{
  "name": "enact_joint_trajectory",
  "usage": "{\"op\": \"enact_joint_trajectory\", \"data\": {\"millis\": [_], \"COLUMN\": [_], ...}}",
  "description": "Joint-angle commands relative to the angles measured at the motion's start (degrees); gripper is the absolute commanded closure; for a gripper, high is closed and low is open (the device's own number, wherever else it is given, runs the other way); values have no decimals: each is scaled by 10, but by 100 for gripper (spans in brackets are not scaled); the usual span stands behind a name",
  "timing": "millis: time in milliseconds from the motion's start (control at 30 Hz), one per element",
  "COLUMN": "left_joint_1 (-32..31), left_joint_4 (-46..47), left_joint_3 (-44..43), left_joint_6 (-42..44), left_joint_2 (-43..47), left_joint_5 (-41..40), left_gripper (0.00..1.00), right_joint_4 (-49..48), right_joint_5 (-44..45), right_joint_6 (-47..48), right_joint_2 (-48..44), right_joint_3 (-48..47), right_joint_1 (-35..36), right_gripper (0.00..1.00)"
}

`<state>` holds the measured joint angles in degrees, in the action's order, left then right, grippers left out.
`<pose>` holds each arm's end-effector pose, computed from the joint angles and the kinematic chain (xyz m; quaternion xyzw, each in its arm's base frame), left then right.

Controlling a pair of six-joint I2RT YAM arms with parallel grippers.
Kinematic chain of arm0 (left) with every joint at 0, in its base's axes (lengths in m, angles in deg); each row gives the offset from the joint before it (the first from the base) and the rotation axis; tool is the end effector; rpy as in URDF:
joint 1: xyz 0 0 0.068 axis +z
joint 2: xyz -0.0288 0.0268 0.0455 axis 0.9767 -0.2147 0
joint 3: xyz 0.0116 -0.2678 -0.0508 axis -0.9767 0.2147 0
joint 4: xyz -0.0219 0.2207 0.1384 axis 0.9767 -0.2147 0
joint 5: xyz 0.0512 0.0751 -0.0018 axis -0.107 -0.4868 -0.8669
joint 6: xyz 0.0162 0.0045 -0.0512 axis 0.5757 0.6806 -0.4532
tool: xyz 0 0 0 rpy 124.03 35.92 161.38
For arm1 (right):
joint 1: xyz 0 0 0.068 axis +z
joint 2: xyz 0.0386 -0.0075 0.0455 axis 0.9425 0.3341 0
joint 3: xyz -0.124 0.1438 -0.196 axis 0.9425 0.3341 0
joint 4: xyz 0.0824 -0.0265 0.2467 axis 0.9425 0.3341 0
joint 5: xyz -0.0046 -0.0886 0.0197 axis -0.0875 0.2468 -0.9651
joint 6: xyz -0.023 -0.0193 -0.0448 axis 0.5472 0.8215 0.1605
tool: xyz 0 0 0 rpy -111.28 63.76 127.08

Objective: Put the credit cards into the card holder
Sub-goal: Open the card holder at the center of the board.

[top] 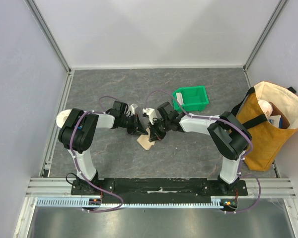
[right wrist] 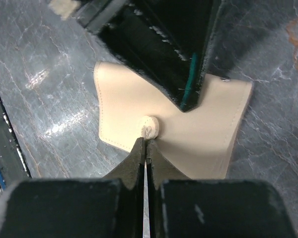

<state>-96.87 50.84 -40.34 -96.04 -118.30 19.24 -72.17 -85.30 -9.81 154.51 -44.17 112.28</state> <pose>0.3049 -0.1328 0.1048 -0.0069 0.8958 -0.4378 0.0760 0.2632 0.2613 0.1483 -0.4279 0.8081 0.3556 0.1937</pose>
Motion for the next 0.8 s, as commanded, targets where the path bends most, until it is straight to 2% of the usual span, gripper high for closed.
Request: {"op": "enact_joint_trajectory", "data": {"millis": [0,167,233,267,333,400,600,700,767], "left_joint_1": [-1,2,1,0,1,2,1,1,1], "left_joint_4": [44,30,29,30,32,31,39,33,28], "left_joint_3": [3,-1,-4,-2,9,14,25,38,47], "left_joint_6": [-29,-25,-14,-12,-3,9,34,40,41], "left_joint_2": [-13,-11,-7,-3,13,24,30,36,41], "left_joint_5": [-161,-180,-165,-164,-166,-155,-88,-93,-105], "left_gripper": [98,98,98,98,98,98,98,98,98], "right_joint_4": [117,164,174,184,210,227,232,235,244], "right_joint_5": [-94,-84,-31,-12,38,65,133,148,146], "right_joint_6": [50,60,40,37,18,9,-28,-48,-54], "right_joint_2": [10,-2,-9,-11,-13,-9,12,4,-17], "right_joint_3": [6,12,17,20,22,28,27,31,35], "right_joint_1": [61,67,66,65,66,65,36,12,4], "right_gripper": [99,100,97,94,80,73,70,71,68]}}
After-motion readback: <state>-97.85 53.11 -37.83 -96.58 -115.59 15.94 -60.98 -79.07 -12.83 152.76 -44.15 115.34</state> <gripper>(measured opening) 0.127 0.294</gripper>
